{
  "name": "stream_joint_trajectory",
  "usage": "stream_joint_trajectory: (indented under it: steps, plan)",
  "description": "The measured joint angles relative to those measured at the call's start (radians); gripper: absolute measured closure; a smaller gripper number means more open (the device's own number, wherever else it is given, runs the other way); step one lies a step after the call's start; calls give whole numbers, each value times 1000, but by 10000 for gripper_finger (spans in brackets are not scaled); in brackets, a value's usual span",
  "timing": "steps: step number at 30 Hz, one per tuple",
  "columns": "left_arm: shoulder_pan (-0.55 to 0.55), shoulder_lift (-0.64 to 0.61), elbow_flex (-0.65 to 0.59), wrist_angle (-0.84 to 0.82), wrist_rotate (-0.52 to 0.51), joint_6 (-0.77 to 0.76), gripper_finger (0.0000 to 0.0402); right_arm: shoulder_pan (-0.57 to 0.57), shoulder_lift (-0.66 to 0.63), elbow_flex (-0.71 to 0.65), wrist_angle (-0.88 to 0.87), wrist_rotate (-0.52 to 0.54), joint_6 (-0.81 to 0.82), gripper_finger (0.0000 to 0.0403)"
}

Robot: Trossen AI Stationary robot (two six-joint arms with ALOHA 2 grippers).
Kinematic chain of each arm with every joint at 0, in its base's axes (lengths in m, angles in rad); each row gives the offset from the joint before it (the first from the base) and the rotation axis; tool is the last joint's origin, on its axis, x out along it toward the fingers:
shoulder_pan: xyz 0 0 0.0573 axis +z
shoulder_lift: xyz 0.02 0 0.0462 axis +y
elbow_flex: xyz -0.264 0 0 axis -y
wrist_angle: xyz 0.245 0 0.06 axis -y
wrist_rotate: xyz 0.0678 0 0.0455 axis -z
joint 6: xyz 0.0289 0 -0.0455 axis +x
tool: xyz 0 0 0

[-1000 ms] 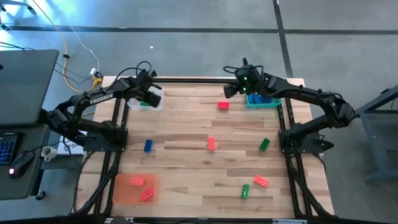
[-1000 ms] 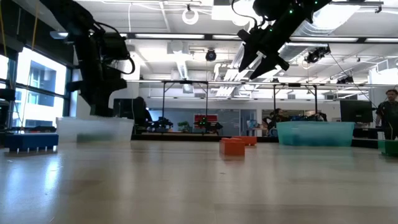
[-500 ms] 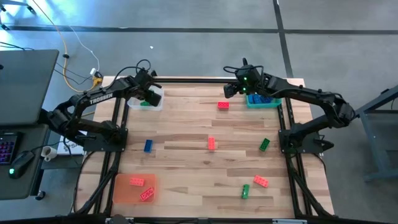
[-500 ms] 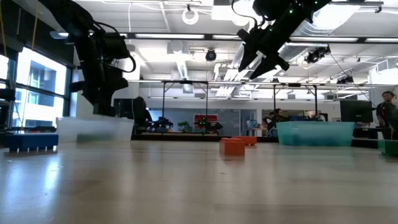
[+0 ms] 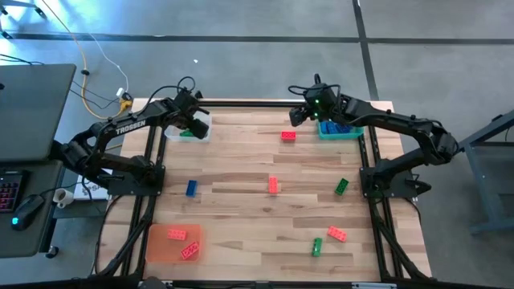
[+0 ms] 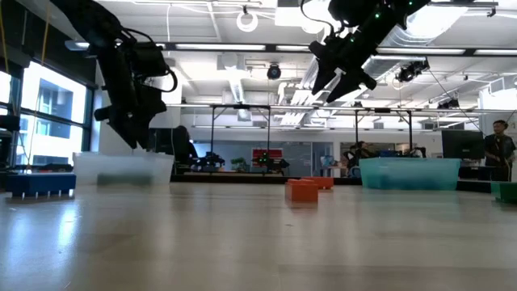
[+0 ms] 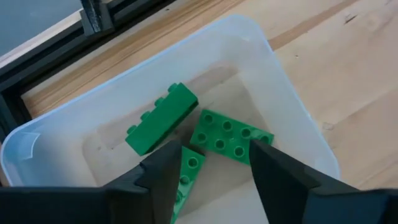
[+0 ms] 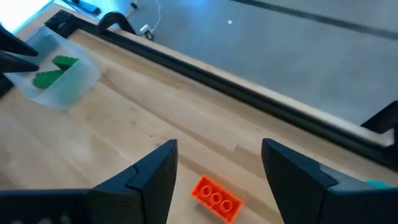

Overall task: Sort & place blocks by color
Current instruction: Put the orange game piece into the orange bin

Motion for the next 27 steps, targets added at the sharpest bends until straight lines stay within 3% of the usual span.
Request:
stream_joint_trajectory:
  steps: [3, 14, 19, 27]
  plan:
    - [0, 0, 0, 0, 0, -36, 212, -11, 0, 0, 23, -9, -33, 182]
    - [0, 0, 0, 6, 3, -122, 213, -120, 0, 0, 176, -286, -52, 160]
    - [0, 0, 14, -3, 3, -126, 213, -152, 0, 0, 191, -269, -135, 137]
    - [0, -1, 120, -4, 2, -122, 213, -215, 0, 0, 298, -269, -192, 135]
